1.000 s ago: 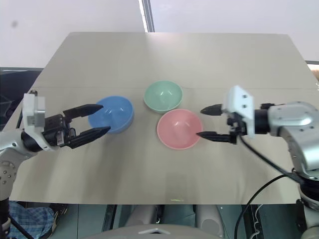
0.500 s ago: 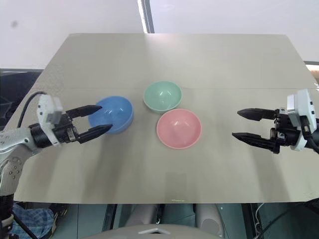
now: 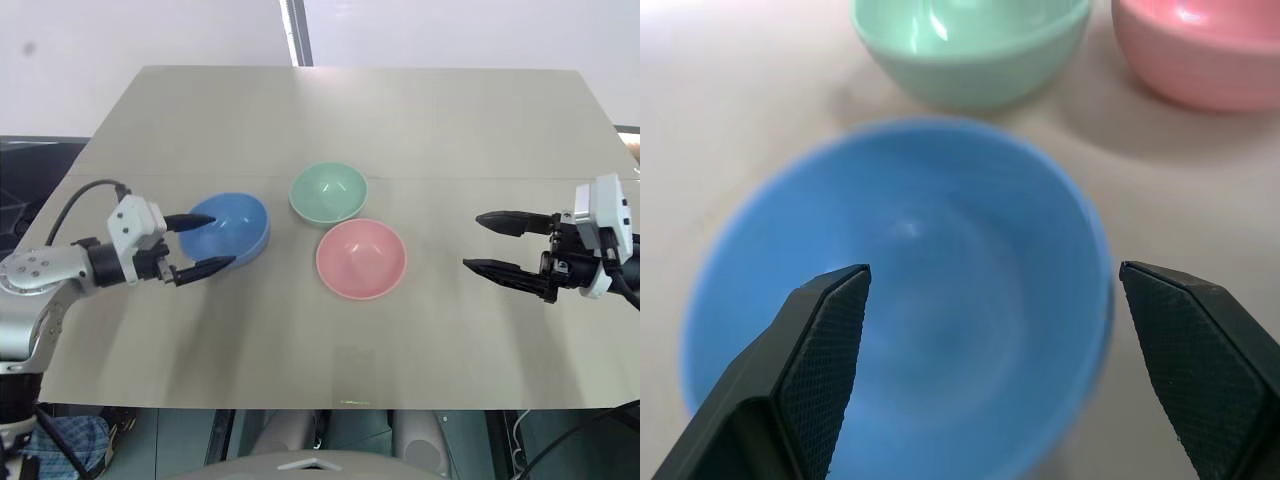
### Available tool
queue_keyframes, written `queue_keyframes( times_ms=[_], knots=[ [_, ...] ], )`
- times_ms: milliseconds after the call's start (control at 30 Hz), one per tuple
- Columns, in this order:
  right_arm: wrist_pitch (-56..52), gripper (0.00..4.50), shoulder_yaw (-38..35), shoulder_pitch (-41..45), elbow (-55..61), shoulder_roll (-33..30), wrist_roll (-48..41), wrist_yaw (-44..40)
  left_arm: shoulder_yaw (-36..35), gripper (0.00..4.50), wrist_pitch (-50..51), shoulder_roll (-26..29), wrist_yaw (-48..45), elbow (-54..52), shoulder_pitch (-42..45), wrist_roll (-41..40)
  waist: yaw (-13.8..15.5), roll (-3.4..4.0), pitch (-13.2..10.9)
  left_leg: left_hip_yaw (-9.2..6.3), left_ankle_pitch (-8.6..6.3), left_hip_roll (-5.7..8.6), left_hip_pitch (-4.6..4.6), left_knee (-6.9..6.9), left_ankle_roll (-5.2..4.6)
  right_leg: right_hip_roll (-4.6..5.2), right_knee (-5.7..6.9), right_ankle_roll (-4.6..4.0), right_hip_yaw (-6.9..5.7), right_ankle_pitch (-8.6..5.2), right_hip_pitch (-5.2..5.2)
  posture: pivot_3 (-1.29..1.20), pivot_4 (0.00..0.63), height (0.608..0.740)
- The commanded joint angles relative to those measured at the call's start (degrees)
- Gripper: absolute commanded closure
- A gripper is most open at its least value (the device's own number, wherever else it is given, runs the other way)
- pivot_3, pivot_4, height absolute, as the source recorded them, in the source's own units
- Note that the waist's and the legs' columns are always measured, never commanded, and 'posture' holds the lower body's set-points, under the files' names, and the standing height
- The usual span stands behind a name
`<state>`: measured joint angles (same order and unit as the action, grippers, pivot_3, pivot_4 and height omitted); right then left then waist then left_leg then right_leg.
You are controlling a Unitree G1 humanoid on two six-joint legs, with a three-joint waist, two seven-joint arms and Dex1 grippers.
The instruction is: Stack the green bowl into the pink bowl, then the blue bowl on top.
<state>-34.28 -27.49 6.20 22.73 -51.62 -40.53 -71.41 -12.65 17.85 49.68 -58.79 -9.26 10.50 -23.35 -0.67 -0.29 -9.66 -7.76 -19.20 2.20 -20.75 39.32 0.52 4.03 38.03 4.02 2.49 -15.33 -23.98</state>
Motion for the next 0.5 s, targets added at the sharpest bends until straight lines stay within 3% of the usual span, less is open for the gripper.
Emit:
queue_keyframes(
  times_ms=[33,233,500],
  knots=[
    [1.0,0.95,-1.0,-0.2,2.0,-1.4,-1.6,0.6,0.2,0.26,0.7,-2.1,1.2,-0.1,6.6,-2.8,0.1,0.0,0.0,0.0,0.0,0.02,0.0,0.02,0.0,0.0,0.01,0.0,-0.01,0.0,0.0,0.0,0.15,0.74],
    [1.3,0.95,0.1,0.7,1.4,-2.0,-1.9,1.3,6.8,0.26,-2.4,-4.0,-1.7,5.0,18.2,0.6,-0.2,-0.01,0.0,0.08,0.0,0.19,0.01,0.09,0.0,-0.01,0.04,0.01,-0.07,0.0,0.07,0.0,0.15,0.74],
    [2.4,0.95,1.4,2.2,0.4,-2.6,-1.6,2.1,17.8,0.26,-17.8,-4.2,-16.1,19.0,32.4,8.8,-0.2,-0.01,0.0,0.14,0.01,0.29,-0.02,0.16,0.0,-0.01,0.05,0.01,-0.13,0.0,0.08,0.0,0.15,0.74]
  ],
)
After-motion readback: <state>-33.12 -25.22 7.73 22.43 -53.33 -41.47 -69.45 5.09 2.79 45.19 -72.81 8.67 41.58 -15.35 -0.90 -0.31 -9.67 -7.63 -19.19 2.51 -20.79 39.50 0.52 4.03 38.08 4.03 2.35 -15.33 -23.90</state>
